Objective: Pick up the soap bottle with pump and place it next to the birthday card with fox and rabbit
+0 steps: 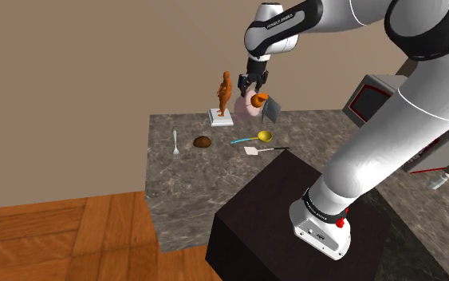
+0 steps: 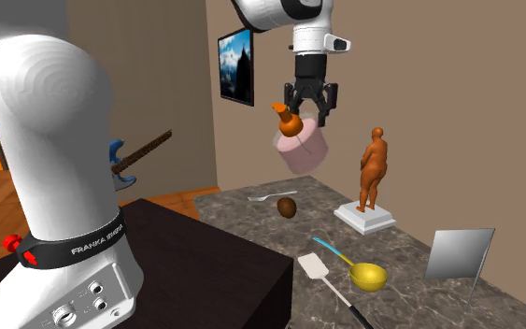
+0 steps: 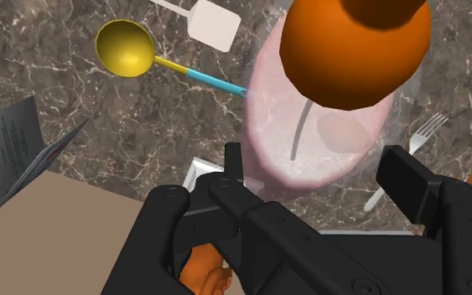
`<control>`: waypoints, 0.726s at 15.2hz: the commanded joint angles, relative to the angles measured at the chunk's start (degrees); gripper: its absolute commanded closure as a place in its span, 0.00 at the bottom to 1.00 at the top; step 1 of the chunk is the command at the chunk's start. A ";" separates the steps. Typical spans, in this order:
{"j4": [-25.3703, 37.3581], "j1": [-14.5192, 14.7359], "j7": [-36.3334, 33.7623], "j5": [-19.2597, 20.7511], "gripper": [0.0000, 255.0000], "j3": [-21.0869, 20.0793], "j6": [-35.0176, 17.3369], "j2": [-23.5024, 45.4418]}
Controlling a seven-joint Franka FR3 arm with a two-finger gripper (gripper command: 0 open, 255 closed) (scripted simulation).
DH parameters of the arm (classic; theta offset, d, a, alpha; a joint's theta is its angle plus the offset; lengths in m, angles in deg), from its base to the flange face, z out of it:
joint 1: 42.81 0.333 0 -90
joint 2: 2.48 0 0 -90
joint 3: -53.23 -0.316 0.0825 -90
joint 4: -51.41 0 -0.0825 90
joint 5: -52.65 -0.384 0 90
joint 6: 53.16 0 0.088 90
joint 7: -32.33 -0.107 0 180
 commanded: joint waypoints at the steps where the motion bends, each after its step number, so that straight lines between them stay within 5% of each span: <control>1: 2.65 -1.13 2.75 -0.35 1.00 1.30 0.43 2.16; 11: 21.60 -7.71 15.60 -4.58 1.00 5.72 4.90 16.87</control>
